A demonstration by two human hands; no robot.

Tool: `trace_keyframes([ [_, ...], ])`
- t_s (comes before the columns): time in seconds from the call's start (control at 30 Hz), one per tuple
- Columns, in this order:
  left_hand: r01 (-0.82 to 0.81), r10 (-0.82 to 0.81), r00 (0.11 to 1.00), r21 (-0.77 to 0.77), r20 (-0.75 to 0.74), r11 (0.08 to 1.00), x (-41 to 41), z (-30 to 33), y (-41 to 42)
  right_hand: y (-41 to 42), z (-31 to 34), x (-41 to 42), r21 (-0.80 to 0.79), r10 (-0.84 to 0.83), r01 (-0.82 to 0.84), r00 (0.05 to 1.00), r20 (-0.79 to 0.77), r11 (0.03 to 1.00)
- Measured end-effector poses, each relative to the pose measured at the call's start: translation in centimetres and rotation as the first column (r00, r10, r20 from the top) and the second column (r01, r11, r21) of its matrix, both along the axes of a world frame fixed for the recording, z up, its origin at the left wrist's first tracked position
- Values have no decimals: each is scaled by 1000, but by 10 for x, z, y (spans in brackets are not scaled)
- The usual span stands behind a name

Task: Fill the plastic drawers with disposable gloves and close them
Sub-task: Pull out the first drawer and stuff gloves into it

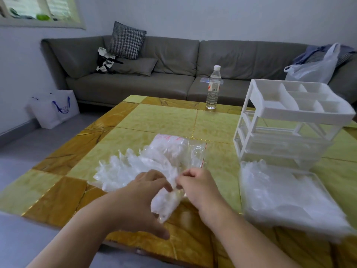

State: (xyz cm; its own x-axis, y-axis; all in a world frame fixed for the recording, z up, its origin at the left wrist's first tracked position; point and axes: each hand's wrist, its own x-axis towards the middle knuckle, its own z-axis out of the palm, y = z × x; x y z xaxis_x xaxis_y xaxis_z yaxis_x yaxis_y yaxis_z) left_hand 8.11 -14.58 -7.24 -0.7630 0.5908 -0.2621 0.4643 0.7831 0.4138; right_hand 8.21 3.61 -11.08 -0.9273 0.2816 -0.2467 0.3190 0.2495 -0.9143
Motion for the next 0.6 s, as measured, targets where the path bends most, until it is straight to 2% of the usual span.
trace_keyframes([
  [0.1,-29,52,987,150,-151,988,1,6,-1,10,13,-4,-368,-67,57,998,-16,928],
  [0.2,-31,112,944,256,-311,966,0,7,0,16,27,-3,-691,-87,65,996,3,720],
  [0.33,-72,263,858,406,-440,911,0,8,7,19,36,1,-804,-65,34,998,-5,593],
  [0.43,-227,504,772,574,-386,787,-3,13,5,20,34,2,-839,-95,29,995,-28,543],
  [0.5,-272,617,699,664,-362,697,-4,18,-2,20,34,2,-818,-147,42,988,-53,573],
  [0.57,-263,698,586,719,-411,644,-3,24,-9,19,29,2,-681,-137,27,985,-108,732],
  [0.6,-252,730,517,735,-448,629,-3,28,-13,17,24,3,-553,-84,-14,985,-151,833],
])
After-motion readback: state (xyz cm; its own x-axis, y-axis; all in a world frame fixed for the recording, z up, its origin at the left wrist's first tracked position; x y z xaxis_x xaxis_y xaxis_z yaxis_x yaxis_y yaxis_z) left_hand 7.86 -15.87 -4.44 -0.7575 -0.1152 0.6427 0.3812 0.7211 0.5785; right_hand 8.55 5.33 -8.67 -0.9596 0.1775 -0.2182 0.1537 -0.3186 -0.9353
